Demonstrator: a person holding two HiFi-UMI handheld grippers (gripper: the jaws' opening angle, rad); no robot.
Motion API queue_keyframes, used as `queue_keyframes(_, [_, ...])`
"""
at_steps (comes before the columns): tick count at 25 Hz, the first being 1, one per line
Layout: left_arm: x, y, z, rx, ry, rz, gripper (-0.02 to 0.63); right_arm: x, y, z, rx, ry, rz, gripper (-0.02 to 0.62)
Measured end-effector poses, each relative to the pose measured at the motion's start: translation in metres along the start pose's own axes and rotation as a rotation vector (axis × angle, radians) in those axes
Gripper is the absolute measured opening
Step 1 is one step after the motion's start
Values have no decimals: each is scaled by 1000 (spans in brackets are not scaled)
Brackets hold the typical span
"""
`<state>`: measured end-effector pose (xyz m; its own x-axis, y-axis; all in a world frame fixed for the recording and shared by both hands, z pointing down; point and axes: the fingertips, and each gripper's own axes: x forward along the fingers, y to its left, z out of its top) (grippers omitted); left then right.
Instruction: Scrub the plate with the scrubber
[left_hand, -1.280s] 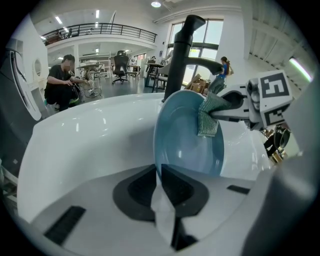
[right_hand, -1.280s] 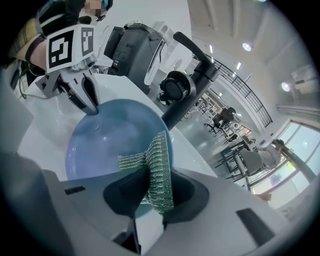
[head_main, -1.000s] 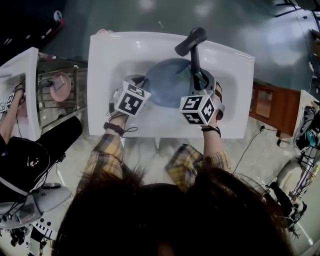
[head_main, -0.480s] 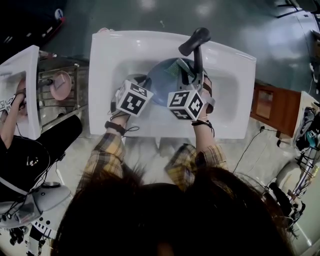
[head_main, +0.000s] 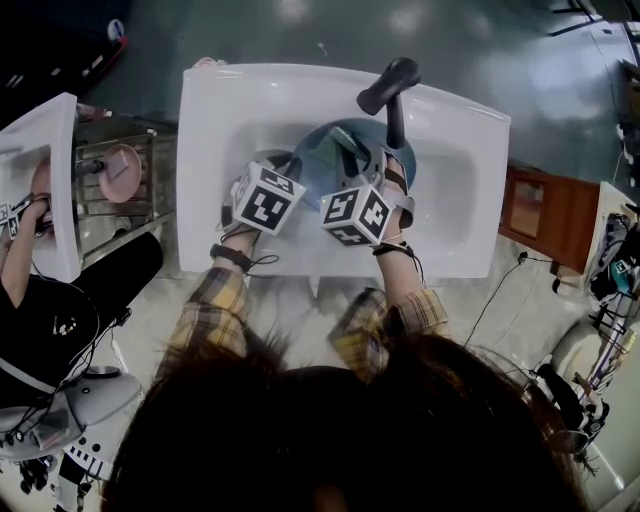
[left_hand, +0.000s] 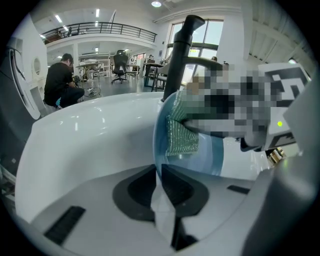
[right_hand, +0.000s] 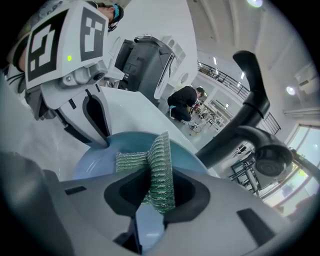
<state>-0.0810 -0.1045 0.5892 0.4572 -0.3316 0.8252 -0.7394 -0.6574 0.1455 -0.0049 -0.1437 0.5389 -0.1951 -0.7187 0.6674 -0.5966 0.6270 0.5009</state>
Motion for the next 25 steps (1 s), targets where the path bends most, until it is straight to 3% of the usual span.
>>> queue_keyframes(14, [4, 0, 0, -9, -10, -7, 31, -4, 48, -28, -47, 75, 153, 94])
queue_keyframes(25, [3, -1, 1, -4, -1, -26, 31, -14, 51, -66, -99, 161, 226, 99])
